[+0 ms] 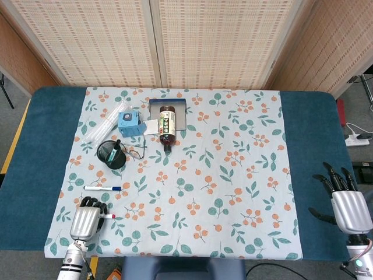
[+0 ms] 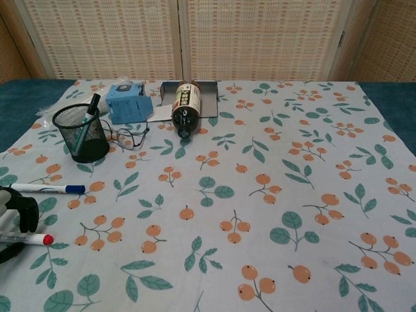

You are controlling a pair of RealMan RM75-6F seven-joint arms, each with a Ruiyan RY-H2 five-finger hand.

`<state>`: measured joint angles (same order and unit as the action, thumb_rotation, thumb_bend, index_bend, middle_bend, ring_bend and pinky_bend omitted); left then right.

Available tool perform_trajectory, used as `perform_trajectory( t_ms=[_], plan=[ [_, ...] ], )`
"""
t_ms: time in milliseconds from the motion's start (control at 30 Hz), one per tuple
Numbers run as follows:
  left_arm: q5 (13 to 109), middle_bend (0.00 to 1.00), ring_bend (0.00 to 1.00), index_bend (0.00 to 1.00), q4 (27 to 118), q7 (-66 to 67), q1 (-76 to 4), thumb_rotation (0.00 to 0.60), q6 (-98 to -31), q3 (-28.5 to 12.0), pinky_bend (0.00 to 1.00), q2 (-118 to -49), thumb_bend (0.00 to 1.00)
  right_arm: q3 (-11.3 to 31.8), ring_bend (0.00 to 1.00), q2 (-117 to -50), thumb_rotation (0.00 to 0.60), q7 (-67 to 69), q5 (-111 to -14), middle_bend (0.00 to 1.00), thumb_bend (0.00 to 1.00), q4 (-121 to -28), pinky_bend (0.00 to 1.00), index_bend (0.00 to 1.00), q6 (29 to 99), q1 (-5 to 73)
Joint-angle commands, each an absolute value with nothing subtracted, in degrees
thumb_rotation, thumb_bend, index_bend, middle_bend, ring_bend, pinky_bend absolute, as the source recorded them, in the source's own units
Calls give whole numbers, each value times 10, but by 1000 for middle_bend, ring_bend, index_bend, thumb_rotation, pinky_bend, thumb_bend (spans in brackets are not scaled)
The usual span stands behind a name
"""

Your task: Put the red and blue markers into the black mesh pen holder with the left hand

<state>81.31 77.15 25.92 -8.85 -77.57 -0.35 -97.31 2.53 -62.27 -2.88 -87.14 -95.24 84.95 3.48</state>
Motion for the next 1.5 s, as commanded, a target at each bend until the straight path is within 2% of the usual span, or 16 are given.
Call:
perform_trajectory(
  t_ms=[33,700,1067,1233,1333,1500],
  plan=[
    [813,619,293,574,771,259,-89,600,-778,-5,211,-973,306,25,171,-623,600,-29,-872,9,0,-952,50,265,849,35],
    [815,652,313,589,755,246,-87,600,-789,-6,227,-981,305,26,179,-625,600,-32,-872,8,0,-952,50,291,850,35],
    [838,656,317,593,789,241,-80,600,-831,-12,231,-959,306,26,182,-624,600,-31,-877,9,0,-953,50,289,854,34],
    [853,656,318,590,848,226,-76,600,-852,-15,231,-919,305,27,182,-624,600,-28,-877,9,0,-953,50,287,858,33],
    [869,656,317,589,908,203,-78,600,-868,-25,233,-872,306,28,184,-624,600,-24,-876,9,0,-952,50,287,859,33],
    [896,656,324,592,1006,136,-110,600,-864,-71,257,-777,307,30,185,-625,600,-17,-874,9,0,-947,50,286,857,34]
  ],
)
